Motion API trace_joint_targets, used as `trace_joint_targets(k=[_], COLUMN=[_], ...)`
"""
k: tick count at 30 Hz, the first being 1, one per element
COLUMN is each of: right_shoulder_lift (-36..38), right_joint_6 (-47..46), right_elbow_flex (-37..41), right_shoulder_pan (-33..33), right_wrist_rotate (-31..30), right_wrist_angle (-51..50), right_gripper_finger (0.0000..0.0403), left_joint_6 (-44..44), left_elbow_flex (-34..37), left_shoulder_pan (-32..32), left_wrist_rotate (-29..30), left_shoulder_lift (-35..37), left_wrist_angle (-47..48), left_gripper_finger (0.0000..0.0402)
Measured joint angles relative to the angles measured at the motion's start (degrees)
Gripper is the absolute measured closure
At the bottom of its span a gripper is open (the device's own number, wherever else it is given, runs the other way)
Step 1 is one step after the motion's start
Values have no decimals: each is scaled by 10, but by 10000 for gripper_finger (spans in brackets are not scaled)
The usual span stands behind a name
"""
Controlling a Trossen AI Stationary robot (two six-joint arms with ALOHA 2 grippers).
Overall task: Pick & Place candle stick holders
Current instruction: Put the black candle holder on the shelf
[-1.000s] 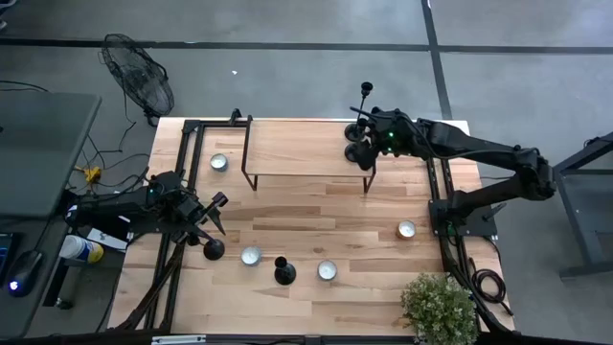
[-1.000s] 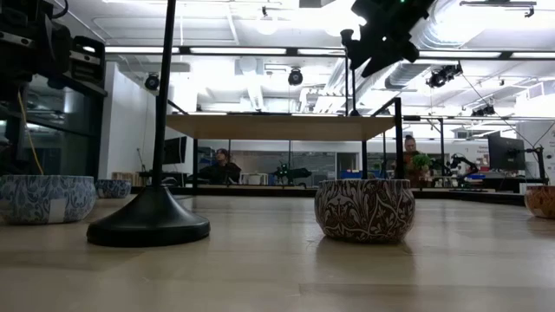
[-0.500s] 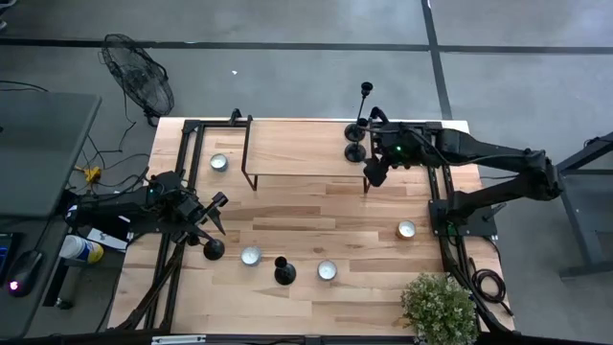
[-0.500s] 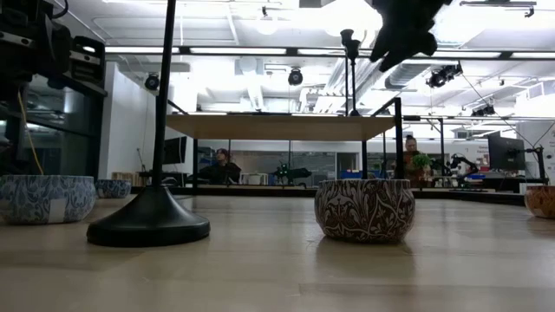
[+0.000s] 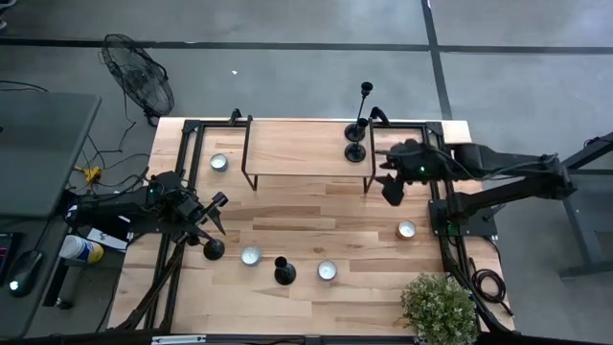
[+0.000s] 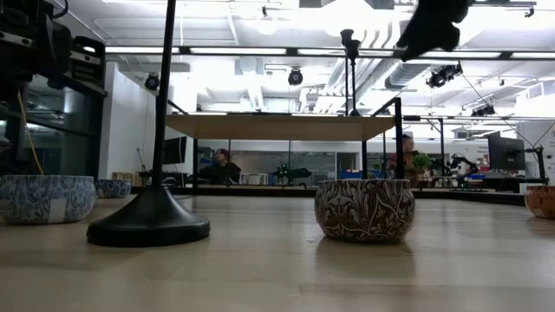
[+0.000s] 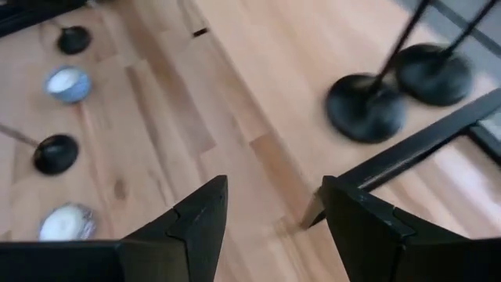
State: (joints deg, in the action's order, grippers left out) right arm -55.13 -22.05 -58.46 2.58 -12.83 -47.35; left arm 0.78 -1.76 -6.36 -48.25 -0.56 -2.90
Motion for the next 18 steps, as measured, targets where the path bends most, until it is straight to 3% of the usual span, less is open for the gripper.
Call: trace_joint_targets(k=[10,18], right_shoulder_lift=[129,159], right_joint_6=[3,28], right_elbow_flex=[161,197], right_shoulder_pan=[-43,-43], right_wrist_rotate=[26,21], right_wrist_angle=[116,120], right_gripper_finger=[203,203], left_joint_6=[0,0], left_elbow_flex=[0,0], left_shoulder_pan=[0,0], left_wrist_rotate=[0,0], left_shoulder_lift=[0,0], left_wrist_angle=[0,0], left_gripper_finger=[264,264])
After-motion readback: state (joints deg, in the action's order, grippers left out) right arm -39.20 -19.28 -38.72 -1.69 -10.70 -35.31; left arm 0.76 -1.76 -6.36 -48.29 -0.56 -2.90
